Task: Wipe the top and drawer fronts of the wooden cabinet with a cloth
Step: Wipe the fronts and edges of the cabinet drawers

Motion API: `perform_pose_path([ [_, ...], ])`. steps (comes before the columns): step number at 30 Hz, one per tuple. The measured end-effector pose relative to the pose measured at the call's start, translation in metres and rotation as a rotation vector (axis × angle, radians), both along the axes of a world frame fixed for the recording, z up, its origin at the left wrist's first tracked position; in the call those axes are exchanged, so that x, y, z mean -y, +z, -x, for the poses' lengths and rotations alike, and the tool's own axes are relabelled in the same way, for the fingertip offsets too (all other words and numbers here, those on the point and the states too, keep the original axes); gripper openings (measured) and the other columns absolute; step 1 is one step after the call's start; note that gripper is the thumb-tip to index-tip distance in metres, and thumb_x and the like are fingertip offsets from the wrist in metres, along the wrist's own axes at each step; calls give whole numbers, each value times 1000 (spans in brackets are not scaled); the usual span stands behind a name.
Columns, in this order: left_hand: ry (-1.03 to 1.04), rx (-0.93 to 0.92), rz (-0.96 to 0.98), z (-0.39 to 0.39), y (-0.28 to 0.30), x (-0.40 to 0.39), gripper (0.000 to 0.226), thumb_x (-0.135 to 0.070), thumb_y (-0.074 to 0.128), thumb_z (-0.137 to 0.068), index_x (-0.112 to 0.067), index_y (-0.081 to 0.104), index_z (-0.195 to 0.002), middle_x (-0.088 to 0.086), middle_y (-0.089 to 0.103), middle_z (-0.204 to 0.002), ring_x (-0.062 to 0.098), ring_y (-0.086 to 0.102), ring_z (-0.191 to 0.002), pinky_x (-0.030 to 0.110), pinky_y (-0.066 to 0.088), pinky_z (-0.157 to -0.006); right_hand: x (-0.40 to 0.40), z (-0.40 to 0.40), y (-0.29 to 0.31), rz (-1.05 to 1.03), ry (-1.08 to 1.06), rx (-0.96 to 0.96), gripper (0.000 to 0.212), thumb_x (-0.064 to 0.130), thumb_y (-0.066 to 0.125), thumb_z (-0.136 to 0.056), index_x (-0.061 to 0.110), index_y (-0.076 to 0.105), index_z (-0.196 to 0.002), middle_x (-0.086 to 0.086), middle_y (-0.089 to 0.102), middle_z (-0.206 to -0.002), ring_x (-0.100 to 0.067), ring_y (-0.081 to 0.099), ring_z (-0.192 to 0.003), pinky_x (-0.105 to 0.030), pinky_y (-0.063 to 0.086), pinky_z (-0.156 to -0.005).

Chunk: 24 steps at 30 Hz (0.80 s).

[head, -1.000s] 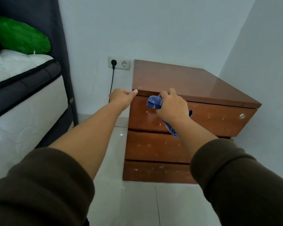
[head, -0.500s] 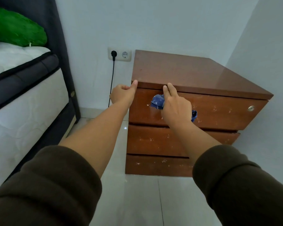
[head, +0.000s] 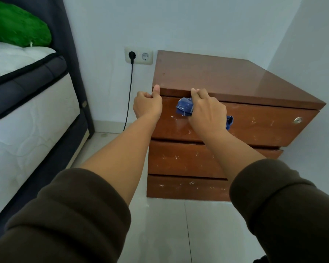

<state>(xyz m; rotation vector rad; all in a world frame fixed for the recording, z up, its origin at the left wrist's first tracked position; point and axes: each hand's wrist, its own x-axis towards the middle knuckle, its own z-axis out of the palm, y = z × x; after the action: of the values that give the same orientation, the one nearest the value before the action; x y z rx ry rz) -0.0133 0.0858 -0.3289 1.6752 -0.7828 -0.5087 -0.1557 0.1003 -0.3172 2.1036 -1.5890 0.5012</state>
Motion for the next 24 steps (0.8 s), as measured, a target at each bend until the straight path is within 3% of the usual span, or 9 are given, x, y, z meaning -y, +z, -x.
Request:
perform_pose_path([
  [3,129,-127,100,16,0,-1,38,-51,51,-90,-16,56,-102,-1,61,-102,12,50,-86,25,40,-72,2,2,6,-16,18,21,53,22,57,-92,15,39,-141,-2,49,-129,-25,63,-88,-28,34,-57],
  [6,201,-142,131,26,1,0,36,-48,52,-91,-17,59,-108,-2,63,-108,8,49,-88,22,39,-74,4,3,11,-20,42,20,45,22,58,-91,15,47,-134,-2,50,-125,-25,64,-88,-28,34,-58],
  [10,227,-128,142,23,-1,2,33,-48,53,-90,-17,57,-100,-5,60,-97,9,50,-84,22,42,-72,4,3,10,-3,62,43,44,21,58,-92,15,48,-134,-2,50,-126,-25,64,-90,-28,35,-60],
  [24,-11,49,70,1,-6,5,31,-49,40,-95,-19,46,-92,-3,53,-92,14,51,-87,26,40,-73,7,3,12,12,92,52,34,20,59,-91,15,56,-124,-2,53,-117,-22,64,-84,-29,36,-59],
])
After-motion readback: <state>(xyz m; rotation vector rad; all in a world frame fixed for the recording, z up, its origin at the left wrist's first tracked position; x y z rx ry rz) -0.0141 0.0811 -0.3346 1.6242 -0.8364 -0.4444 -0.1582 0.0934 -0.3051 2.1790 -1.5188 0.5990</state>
